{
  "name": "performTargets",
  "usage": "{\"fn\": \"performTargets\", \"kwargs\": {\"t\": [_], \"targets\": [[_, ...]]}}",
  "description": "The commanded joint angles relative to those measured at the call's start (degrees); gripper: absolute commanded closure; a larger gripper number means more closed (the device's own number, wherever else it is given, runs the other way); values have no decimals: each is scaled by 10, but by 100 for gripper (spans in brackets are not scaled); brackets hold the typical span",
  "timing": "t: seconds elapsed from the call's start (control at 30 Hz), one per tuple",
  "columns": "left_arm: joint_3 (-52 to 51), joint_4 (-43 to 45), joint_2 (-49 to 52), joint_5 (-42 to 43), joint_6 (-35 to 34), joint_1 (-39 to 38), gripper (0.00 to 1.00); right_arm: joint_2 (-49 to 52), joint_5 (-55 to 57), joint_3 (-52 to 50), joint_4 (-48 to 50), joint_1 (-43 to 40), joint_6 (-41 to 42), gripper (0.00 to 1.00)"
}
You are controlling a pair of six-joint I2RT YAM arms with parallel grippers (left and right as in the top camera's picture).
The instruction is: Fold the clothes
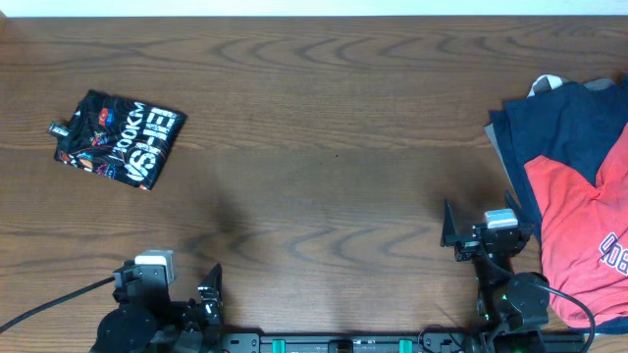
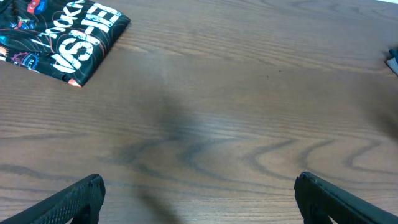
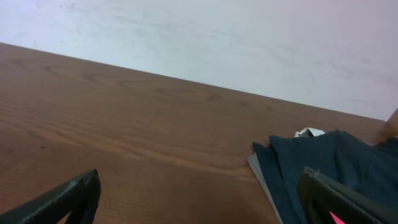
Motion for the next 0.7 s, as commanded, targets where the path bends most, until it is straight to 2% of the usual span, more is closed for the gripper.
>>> {"fn": "performTargets", "kwargs": {"t": [0.0,0.13,0.37,0.47,0.57,0.67], "targets": [[0,0,-2,-9,10,-2,2,-4,-3,-2,-1,-6,-8,1],[0,0,-2,-9,10,15,2,-4,-3,-2,-1,-6,-8,1],[-2,0,-3,-9,9,150,2,-4,-3,-2,-1,-6,-8,1],[-2,1,-3,-3,7,180,2,-4,-3,-2,-1,-6,-8,1],[-11,32,-8,-5,11,194,2,-4,-3,-2,-1,-6,-8,1],[-55,99,-30,-5,31,198,2,-4,-3,-2,-1,-6,-8,1]]}}
